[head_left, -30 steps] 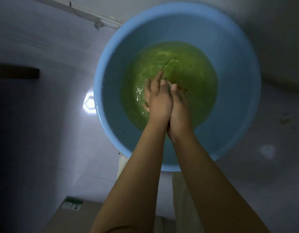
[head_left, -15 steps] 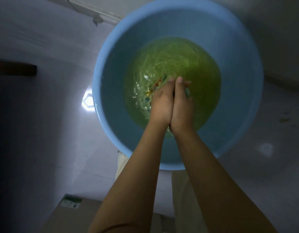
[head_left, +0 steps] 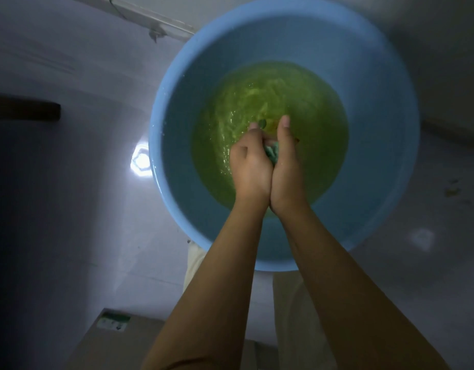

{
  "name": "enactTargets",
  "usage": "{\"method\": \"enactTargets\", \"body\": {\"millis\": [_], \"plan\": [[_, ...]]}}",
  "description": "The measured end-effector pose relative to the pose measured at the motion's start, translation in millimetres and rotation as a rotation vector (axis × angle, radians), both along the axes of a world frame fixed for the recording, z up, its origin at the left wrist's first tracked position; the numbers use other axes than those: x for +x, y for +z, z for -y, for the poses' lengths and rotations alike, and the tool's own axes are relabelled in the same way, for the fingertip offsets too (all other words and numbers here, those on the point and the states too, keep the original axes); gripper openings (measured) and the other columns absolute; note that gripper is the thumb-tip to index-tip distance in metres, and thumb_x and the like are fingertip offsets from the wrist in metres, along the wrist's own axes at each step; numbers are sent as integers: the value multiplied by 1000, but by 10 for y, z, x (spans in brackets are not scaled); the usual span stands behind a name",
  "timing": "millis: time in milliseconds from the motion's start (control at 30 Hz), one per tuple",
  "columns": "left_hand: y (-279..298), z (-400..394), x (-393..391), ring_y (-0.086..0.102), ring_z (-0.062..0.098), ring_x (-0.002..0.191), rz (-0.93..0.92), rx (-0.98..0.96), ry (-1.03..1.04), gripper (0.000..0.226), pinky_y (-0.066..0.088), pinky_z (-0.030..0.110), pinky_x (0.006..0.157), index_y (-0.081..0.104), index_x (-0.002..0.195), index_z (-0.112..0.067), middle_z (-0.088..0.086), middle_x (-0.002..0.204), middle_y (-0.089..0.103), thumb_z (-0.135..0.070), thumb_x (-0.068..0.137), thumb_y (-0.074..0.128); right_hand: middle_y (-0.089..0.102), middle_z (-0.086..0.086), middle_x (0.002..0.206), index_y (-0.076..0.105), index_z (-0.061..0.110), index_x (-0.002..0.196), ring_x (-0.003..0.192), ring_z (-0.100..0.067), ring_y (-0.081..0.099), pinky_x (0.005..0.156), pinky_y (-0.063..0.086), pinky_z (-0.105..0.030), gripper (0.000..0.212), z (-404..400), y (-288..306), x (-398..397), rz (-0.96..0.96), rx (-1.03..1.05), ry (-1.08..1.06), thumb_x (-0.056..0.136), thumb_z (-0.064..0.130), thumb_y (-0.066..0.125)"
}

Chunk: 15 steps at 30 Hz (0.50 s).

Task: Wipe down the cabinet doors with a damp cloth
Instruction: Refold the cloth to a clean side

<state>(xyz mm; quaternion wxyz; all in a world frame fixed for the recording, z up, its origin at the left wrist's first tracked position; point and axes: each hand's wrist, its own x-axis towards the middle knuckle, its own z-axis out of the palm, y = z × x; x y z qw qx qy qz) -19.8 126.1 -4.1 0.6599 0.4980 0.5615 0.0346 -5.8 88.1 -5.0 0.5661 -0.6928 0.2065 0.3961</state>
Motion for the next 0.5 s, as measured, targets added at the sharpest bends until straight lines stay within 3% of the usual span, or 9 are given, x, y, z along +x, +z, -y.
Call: {"method": "enactTargets", "body": {"millis": [167,367,500], "plan": [[-2,21,-25,43,4,46,15,52,19,51,37,22,52,47,53,-12,-9,44,46,-22,102,39,69,10,65,71,30,55,75,-4,65,78,46,-29,59,5,-21,-11,-2,51,-10,103,32,37],[2,-4,-38,41,5,46,66,130,-37,52,34,23,51,47,51,-15,-9,43,44,-17,102,37,66,10,60,65,23,58,68,-3,63,71,45,-28,50,19,-5,-13,47,15,-34,102,26,40],[1,-22,-21,39,2,45,69,169,-71,52,31,20,49,46,49,-16,-10,41,43,-8,99,39,64,10,57,67,26,51,66,-4,62,70,44,-28,57,18,-31,-6,35,35,-48,101,28,40]]}}
